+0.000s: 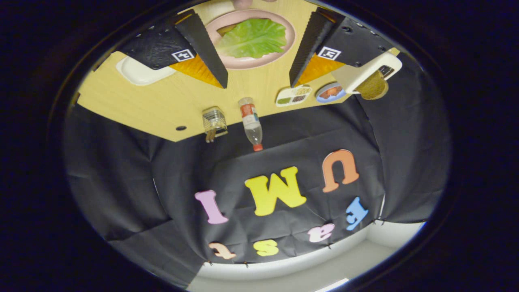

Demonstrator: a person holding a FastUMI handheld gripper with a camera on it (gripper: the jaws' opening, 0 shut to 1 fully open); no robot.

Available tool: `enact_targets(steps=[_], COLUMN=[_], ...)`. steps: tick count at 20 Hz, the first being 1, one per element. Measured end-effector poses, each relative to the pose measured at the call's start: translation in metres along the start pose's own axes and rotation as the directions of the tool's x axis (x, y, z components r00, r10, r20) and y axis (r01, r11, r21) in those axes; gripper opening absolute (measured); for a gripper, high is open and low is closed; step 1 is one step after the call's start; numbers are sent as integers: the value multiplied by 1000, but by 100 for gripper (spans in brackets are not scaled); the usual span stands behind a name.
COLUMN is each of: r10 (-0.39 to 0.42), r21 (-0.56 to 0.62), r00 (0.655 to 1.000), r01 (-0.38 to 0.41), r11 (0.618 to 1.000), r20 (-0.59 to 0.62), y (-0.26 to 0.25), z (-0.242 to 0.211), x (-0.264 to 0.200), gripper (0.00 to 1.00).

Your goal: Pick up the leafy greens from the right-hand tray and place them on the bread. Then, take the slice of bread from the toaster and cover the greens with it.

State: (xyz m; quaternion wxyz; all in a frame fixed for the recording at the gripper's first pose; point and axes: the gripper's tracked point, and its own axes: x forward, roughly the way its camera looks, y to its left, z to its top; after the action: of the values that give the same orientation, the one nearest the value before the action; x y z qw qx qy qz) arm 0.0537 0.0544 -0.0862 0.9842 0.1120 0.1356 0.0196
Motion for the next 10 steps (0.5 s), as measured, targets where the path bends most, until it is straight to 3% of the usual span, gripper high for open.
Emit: enact_targets(steps=[5, 10], r10=[72, 114], r21=[-38, -70], r00=[996, 993], r01=[-70, -112], r11=[997, 991], r20=[55, 24], y=[87, 168], z=[22, -1], x=[-14, -5], gripper=[95, 96])
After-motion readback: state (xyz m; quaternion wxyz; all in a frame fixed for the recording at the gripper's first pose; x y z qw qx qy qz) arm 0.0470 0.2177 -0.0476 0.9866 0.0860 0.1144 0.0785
